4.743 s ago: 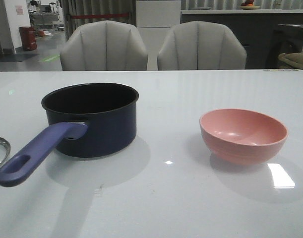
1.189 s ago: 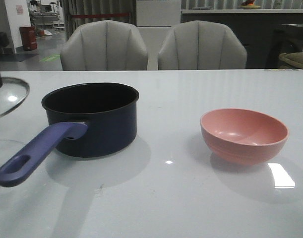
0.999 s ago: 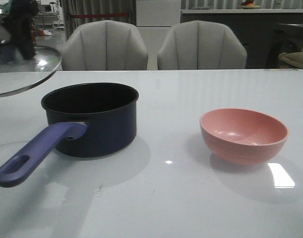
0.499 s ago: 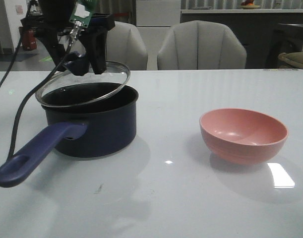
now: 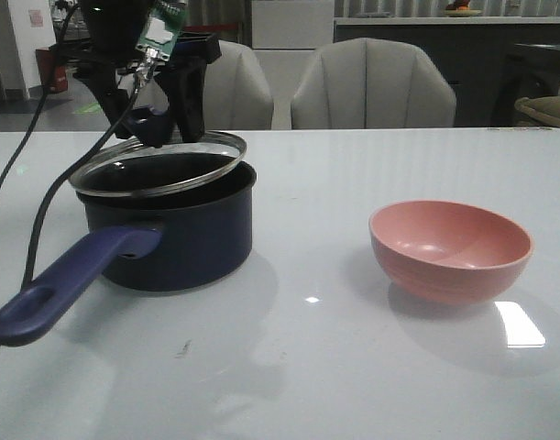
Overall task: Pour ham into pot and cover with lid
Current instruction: 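Carry the lid over the saucepan and lower it onto the rim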
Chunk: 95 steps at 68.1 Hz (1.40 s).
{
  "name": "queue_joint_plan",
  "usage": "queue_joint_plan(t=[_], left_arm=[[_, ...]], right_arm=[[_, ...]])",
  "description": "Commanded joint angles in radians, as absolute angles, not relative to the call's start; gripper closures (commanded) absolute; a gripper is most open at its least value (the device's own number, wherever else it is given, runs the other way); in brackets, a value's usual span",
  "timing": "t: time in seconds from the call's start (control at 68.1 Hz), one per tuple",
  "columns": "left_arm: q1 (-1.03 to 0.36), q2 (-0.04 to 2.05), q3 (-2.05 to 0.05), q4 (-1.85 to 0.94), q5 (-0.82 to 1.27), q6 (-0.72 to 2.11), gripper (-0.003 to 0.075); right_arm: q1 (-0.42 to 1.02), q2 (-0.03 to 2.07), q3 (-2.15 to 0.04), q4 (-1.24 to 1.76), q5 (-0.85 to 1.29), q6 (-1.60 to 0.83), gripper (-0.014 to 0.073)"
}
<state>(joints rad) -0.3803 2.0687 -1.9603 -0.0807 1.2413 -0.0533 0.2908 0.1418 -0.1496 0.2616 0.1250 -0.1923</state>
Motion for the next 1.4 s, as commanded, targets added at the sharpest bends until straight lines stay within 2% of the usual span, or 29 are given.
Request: queue_joint_plan(t=[0.0, 0.764, 0.852, 0.984, 1.263, 1.38], left_arm=[[-0.392, 2.015, -1.991, -0.111, 1.268, -0.065, 0.0428], [-0.414, 2.015, -1.987, -0.052, 1.269, -0.065, 0.0421], [-0.414, 2.015, -1.987, -0.045, 1.269, -0.065, 0.0375], [-0.414, 2.015, -1.985, -0.045, 1.269, -0.065, 0.0267], [-0.414, 2.015, -1.949, -0.045, 1.269, -0.053, 0.0189], [-0.414, 2.015, -1.947, -0.045, 1.269, -0.053, 0.0097]], right_arm=[[0.294, 0.151, -0.177, 0.266, 0.048, -0.201, 0.0444], [0.294, 0.151, -0.177, 0.266, 0.048, -0.201, 0.0444], [0.294, 0.151, -0.177, 0.266, 0.048, -0.201, 0.0444], [0.294, 0.151, -0.177, 0.266, 0.048, -0.201, 0.0444], [0.294, 0.151, -0.177, 0.266, 0.048, -0.201, 0.0444], [0.294, 0.151, -0.177, 0.266, 0.048, -0.201, 0.0444]])
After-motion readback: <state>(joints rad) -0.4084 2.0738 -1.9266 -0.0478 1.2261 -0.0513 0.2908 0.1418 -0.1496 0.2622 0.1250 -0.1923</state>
